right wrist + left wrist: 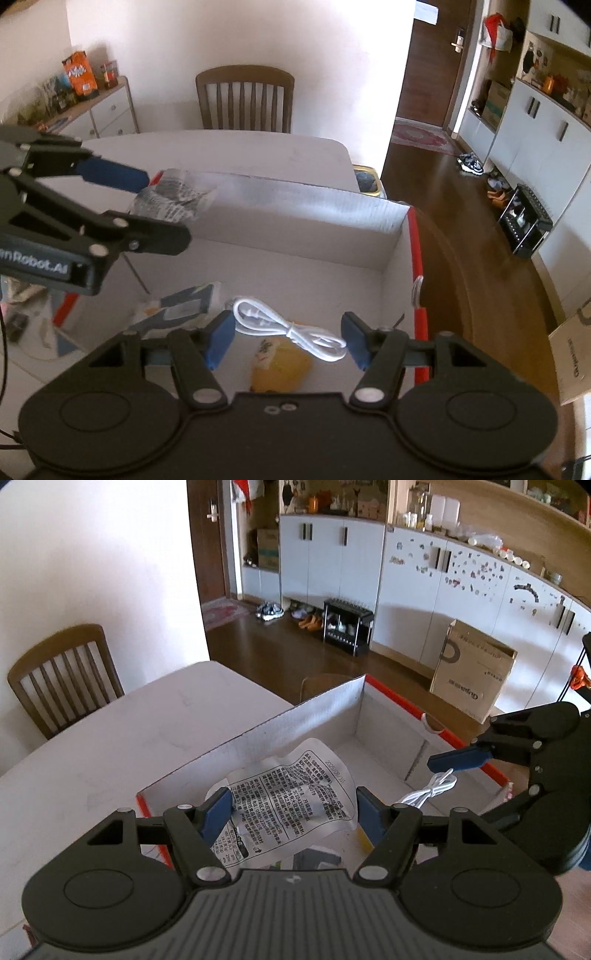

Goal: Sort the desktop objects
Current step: 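Carry the white sachet and white cable with both grippers into the shoebox, then lower the sachet and cable into the box and open both grippers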

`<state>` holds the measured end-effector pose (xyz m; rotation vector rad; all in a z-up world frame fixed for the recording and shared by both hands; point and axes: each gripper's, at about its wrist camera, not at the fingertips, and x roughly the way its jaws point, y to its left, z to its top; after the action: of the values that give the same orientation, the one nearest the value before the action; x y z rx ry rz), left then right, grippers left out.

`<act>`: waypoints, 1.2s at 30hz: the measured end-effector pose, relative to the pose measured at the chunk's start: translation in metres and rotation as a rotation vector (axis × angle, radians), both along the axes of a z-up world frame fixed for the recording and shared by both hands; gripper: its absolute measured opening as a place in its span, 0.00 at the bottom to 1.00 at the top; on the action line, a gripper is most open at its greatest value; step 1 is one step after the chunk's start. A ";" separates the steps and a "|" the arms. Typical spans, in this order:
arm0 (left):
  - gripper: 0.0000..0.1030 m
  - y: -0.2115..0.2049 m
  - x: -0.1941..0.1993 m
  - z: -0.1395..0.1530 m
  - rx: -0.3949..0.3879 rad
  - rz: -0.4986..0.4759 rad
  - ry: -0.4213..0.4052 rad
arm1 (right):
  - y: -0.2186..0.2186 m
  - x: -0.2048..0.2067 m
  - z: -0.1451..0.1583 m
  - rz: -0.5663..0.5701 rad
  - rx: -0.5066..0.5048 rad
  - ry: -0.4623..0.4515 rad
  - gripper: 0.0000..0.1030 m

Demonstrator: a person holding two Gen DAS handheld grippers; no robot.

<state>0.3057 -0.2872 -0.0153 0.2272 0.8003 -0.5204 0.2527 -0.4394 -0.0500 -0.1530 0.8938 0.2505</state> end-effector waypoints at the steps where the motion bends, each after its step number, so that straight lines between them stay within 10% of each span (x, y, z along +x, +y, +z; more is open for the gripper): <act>1: 0.69 -0.002 0.004 -0.003 0.003 0.001 0.012 | 0.001 0.004 -0.003 0.009 -0.010 0.004 0.61; 36: 0.70 -0.025 0.065 -0.081 0.146 0.021 0.281 | 0.030 0.059 -0.063 0.218 -0.214 0.169 0.61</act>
<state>0.3704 -0.3120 -0.0967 0.2837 1.1152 -0.4800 0.3113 -0.4098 -0.1133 -0.4339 1.0722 0.3744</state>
